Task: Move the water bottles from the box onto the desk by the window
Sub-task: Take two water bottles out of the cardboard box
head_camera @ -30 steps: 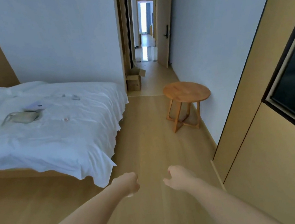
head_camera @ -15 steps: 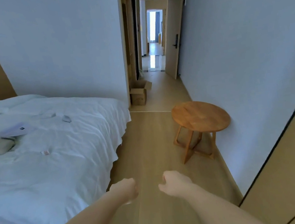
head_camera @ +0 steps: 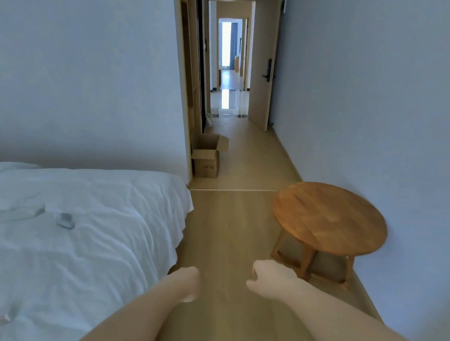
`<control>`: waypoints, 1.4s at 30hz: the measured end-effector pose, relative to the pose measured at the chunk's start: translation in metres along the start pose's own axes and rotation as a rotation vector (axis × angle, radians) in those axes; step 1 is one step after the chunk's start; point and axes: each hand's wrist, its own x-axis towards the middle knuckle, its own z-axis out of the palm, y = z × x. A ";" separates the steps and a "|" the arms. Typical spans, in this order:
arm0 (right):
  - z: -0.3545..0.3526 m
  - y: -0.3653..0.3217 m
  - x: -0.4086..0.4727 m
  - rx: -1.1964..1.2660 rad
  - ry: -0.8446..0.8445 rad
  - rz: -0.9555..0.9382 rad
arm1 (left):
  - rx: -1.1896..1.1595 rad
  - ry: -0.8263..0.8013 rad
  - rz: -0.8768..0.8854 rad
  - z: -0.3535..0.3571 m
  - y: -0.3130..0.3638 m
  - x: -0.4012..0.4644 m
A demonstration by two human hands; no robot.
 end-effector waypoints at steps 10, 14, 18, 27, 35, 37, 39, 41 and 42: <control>-0.071 0.002 0.194 0.039 -0.019 0.065 | 0.012 -0.037 0.086 -0.094 0.012 0.201; -0.101 0.011 0.287 0.032 -0.014 0.036 | 0.080 -0.063 0.098 -0.130 0.018 0.288; -0.149 0.026 0.384 0.043 -0.014 0.007 | 0.053 -0.051 0.064 -0.181 0.031 0.379; -0.264 0.053 0.567 0.012 0.003 0.025 | 0.042 -0.010 0.003 -0.303 0.054 0.537; -0.316 0.069 0.743 -0.022 -0.017 0.033 | 0.080 -0.104 -0.016 -0.360 0.053 0.712; -0.336 0.070 0.791 -0.026 -0.019 0.040 | 0.046 -0.089 -0.015 -0.383 0.049 0.764; -0.360 0.072 0.838 -0.038 -0.023 0.058 | 0.040 -0.081 -0.004 -0.413 0.046 0.811; -0.384 0.072 0.873 -0.035 -0.013 0.069 | 0.041 -0.073 0.019 -0.443 0.044 0.847; -0.398 0.073 0.897 -0.018 0.001 0.076 | 0.038 -0.058 0.030 -0.460 0.044 0.871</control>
